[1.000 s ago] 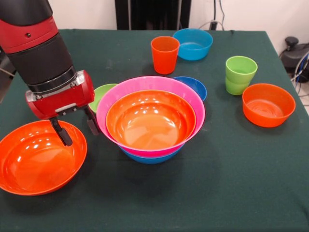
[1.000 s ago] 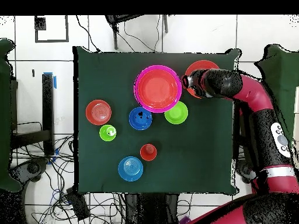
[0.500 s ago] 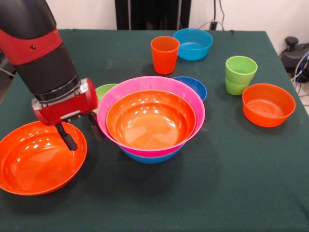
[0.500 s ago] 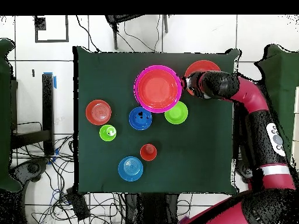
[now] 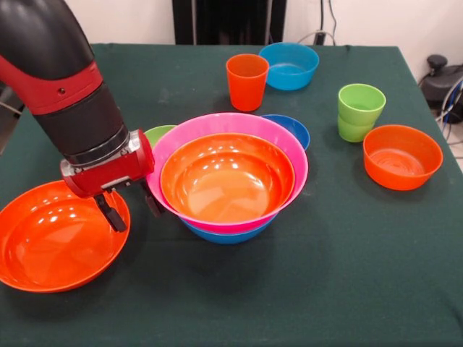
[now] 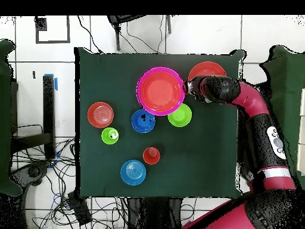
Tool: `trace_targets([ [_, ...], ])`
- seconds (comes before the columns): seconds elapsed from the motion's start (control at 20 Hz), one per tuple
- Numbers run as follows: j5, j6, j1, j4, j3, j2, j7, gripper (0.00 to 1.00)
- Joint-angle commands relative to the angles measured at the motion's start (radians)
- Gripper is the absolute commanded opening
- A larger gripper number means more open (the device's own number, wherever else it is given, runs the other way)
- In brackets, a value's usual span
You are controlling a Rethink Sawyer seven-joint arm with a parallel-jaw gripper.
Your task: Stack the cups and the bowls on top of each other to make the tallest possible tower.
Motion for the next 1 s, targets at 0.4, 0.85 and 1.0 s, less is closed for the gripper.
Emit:
trace_targets([
  [0.4, -0.120, -0.070, 0.048, -0.069, -0.119, 0.040, -0.125, 1.00],
  [0.85, -0.111, -0.092, 0.059, -0.070, -0.130, 0.033, -0.122, 1.00],
  [1.0, -0.109, -0.099, 0.059, -0.070, -0.134, 0.032, -0.122, 1.00],
])
